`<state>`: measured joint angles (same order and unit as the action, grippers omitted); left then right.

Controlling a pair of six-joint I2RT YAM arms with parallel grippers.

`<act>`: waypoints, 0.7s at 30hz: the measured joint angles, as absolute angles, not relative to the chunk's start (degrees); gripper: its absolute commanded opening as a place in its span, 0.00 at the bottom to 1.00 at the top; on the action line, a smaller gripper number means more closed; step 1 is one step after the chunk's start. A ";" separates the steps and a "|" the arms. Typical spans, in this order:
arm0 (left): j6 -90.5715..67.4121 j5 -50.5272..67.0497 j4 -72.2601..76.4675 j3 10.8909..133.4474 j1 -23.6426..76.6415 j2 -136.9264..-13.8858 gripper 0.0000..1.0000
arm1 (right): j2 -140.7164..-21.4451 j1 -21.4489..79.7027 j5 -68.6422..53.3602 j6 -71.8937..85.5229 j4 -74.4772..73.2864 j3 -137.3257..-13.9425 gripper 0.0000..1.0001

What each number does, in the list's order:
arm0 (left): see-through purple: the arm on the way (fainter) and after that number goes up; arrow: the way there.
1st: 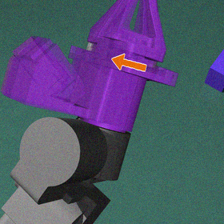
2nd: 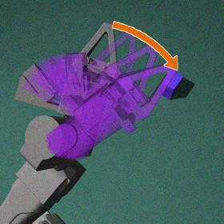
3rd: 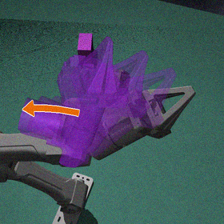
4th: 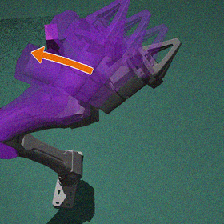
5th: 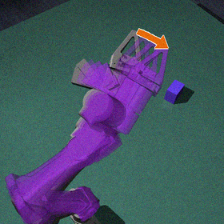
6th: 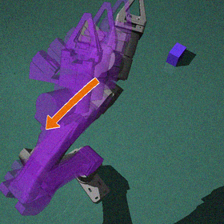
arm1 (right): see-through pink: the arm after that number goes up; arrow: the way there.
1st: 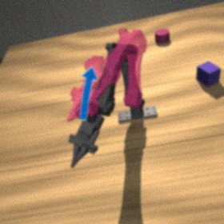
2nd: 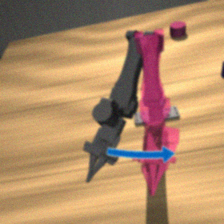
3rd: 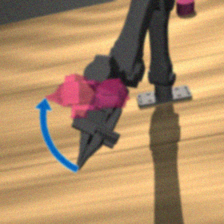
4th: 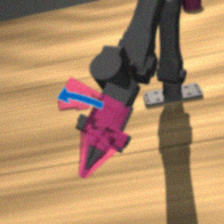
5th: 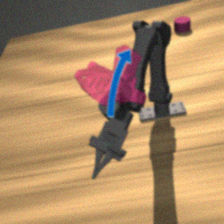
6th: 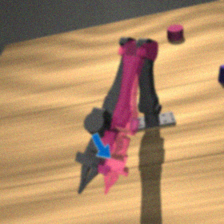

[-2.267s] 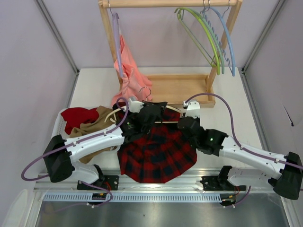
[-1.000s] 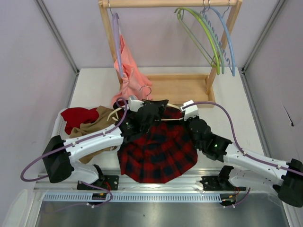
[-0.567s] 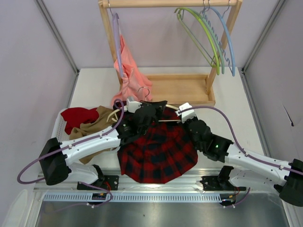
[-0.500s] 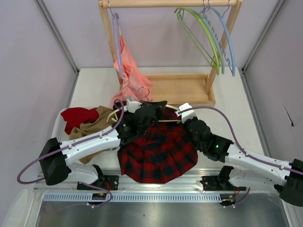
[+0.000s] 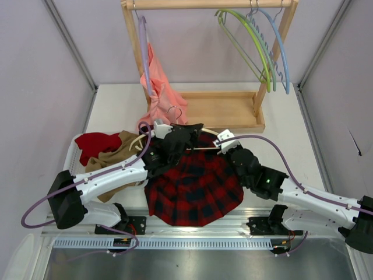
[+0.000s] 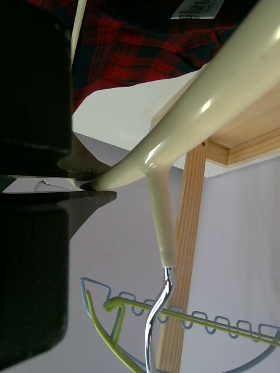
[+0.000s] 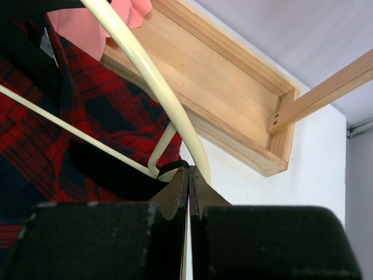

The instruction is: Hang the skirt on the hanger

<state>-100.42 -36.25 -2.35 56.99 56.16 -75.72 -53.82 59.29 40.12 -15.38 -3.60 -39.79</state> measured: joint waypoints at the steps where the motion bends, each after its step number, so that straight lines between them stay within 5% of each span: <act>1: -100.40 -36.21 -2.37 56.99 56.05 -75.75 0.00 | -53.82 59.33 40.27 -15.70 -3.60 -39.79 0.00; 21: -99.79 -32.12 -0.84 56.53 54.94 -75.42 0.00 | -57.82 61.21 42.81 -30.15 2.09 -39.64 0.00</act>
